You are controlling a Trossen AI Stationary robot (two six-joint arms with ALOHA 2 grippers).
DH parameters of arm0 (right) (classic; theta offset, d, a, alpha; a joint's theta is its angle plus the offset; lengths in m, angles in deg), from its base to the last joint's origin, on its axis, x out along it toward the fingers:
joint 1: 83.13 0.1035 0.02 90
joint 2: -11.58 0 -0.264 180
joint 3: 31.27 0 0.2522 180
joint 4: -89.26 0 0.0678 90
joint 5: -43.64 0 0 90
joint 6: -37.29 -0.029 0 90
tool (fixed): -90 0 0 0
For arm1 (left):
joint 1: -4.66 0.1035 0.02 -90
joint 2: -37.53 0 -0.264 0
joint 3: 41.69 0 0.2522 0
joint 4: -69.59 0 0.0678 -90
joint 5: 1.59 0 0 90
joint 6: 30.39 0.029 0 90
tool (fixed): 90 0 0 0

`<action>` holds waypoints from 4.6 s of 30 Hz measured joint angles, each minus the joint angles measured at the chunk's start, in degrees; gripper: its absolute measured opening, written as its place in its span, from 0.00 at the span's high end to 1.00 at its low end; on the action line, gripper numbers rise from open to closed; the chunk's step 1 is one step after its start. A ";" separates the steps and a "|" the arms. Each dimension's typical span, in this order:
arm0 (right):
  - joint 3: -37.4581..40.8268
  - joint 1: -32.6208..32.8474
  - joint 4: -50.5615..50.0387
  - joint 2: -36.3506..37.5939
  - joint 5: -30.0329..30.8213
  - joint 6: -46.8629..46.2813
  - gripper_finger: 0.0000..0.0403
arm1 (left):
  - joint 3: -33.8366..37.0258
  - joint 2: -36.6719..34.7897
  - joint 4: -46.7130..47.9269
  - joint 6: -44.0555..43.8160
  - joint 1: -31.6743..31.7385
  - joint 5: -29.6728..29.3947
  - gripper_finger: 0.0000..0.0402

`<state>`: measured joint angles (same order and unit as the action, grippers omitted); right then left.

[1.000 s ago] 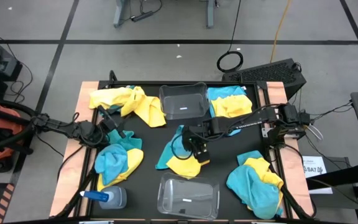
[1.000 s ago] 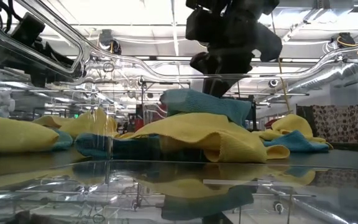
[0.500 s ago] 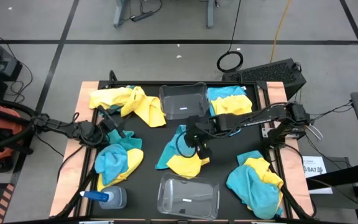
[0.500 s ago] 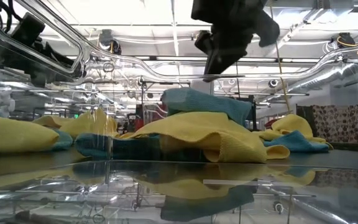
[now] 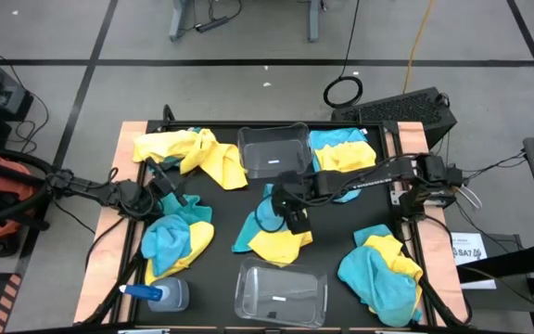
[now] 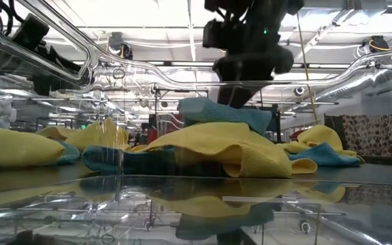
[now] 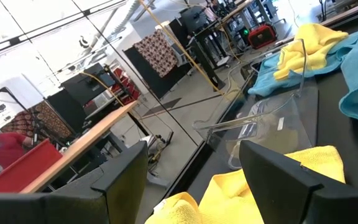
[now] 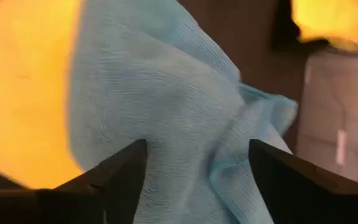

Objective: Sort microfiber towel by color & place in baskets
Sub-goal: Put the blue microfiber towel into the top transparent bin, then put the yellow microfiber towel into the bottom transparent bin

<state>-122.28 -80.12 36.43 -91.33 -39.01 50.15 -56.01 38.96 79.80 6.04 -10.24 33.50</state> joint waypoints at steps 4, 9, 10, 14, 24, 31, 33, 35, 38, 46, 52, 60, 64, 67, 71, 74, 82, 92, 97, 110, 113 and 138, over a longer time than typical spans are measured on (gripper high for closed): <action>0.00 0.00 0.06 -0.15 0.21 0.57 0.40 | 0.00 0.02 0.00 0.00 0.01 0.02 0.35; 0.00 -0.06 -0.51 -0.14 -0.85 1.51 0.68 | -0.01 0.02 0.01 0.00 0.01 0.01 0.35; 0.00 -0.20 -0.64 -0.14 -1.85 1.75 0.75 | 0.00 0.02 0.00 0.00 0.00 0.00 0.35; 0.00 -0.64 -1.00 -0.14 -4.50 2.32 0.97 | -0.02 0.02 0.00 0.00 0.02 0.02 0.35; -1.19 -0.64 -3.82 1.21 -2.58 3.68 1.00 | -0.02 0.00 0.00 0.00 0.02 0.00 0.35; -7.23 -0.29 -6.76 5.60 2.27 7.03 1.00 | 0.00 0.02 -0.14 0.00 0.01 0.03 0.35; -8.94 -0.40 -6.94 7.47 3.50 8.24 1.00 | -0.01 0.02 0.00 0.00 0.01 0.04 0.35; -10.52 -0.80 -6.38 9.46 4.85 9.67 1.00 | 0.00 0.02 0.03 0.00 0.02 0.04 0.35; -12.37 -2.09 -4.24 11.94 8.88 11.37 1.00 | 0.00 0.02 0.00 0.00 0.01 0.04 0.35; -14.89 -7.68 6.77 15.32 21.11 16.27 1.00 | 0.00 0.02 -0.01 0.00 0.01 0.04 0.35; -15.26 -13.37 7.47 15.21 17.17 15.64 1.00 | 0.00 0.02 0.00 0.00 0.00 0.04 0.35; -15.26 -19.74 1.77 11.80 5.56 6.70 1.00 | 0.00 0.02 0.00 0.00 0.00 0.04 0.35; -15.26 -21.47 -2.85 7.45 2.46 4.90 1.00 | -0.01 0.02 0.00 0.00 0.02 0.04 0.35; -15.26 -22.07 -4.43 3.95 2.48 4.92 1.00 | 0.00 0.02 0.00 0.00 0.02 0.04 0.35; -15.26 -22.56 -3.90 -0.20 1.30 5.21 1.00 | 0.00 0.02 0.00 0.00 0.00 0.04 0.35; -15.26 -22.92 -3.53 -2.91 1.12 5.62 1.00 | 0.00 0.02 0.00 0.00 0.01 0.04 0.35; -15.26 -24.19 -2.96 -7.66 -1.93 5.23 1.00 | 0.00 0.00 0.00 0.00 0.00 0.03 0.35; -15.26 -25.56 -2.74 -8.83 -4.75 4.35 1.00 | -0.02 0.02 0.00 0.00 0.00 0.04 0.35; -15.26 -25.56 -2.87 -8.83 -4.75 4.33 0.96 | -0.02 0.02 0.02 0.00 0.00 0.04 0.35; -15.26 -24.92 -4.06 -4.90 -4.36 3.82 0.49 | -0.01 0.02 0.01 0.00 0.01 0.04 0.35; -15.26 -24.00 -4.04 -2.00 -4.36 3.85 0.43 | 0.00 0.01 0.05 0.00 0.00 0.04 0.35; -9.41 5.86 -8.42 9.46 -16.89 4.18 0.41 | -0.02 0.00 0.02 0.00 0.02 0.04 0.35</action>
<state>-131.69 -74.26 28.01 -81.88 -55.91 54.32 -56.03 38.96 79.82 6.04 -10.22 33.54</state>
